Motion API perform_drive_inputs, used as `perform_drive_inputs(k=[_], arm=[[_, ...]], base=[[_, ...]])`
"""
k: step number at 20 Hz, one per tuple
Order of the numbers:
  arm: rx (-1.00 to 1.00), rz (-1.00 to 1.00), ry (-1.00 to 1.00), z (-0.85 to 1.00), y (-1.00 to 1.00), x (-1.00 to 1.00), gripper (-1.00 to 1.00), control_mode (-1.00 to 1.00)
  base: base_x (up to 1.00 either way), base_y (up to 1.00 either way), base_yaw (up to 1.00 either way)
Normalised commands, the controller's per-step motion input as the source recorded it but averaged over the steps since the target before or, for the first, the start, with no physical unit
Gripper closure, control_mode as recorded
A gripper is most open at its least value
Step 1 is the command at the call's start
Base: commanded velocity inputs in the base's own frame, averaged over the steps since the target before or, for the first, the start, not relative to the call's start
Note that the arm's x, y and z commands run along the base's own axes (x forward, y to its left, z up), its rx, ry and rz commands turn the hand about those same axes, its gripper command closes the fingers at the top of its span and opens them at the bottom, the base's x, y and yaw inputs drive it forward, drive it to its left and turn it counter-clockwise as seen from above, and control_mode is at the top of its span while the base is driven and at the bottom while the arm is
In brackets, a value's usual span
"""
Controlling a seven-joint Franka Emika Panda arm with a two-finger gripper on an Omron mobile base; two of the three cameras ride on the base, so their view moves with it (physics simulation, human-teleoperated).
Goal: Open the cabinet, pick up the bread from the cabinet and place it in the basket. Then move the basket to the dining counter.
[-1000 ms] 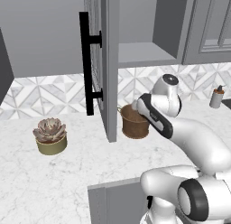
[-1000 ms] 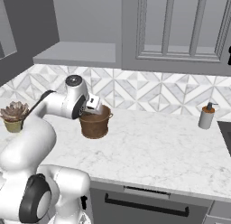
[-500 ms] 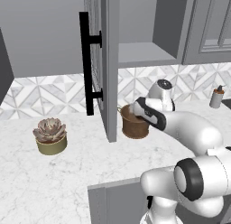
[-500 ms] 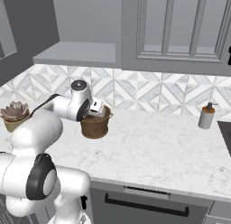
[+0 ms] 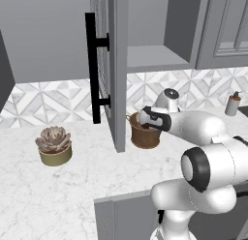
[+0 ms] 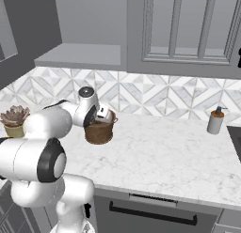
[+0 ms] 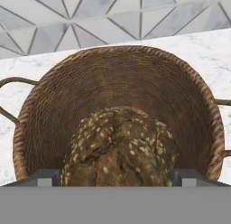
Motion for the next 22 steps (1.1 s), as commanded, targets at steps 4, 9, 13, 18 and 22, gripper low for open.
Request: perform_drive_inputs(k=[4, 9, 13, 18, 22], arm=[[0.00, 0.00, 0.00, -0.15, 0.00, 0.39, 1.00, -1.00], [-0.02, 0.00, 0.03, -0.39, 0.00, 0.40, 1.00, -1.00], [0.00, 0.00, 0.02, -0.42, 0.00, 0.29, 1.00, -1.00], [0.00, 0.00, 0.00, -0.29, 0.00, 0.07, -1.00, -1.00], [0.00, 0.00, 0.00, -0.10, 0.00, -0.08, -1.00, -1.00]], base=[[0.00, 0.00, 0.00], [0.00, 0.00, 0.00], [0.00, 0.00, 0.00], [0.00, 0.00, 0.00], [0.00, 0.00, 0.00]])
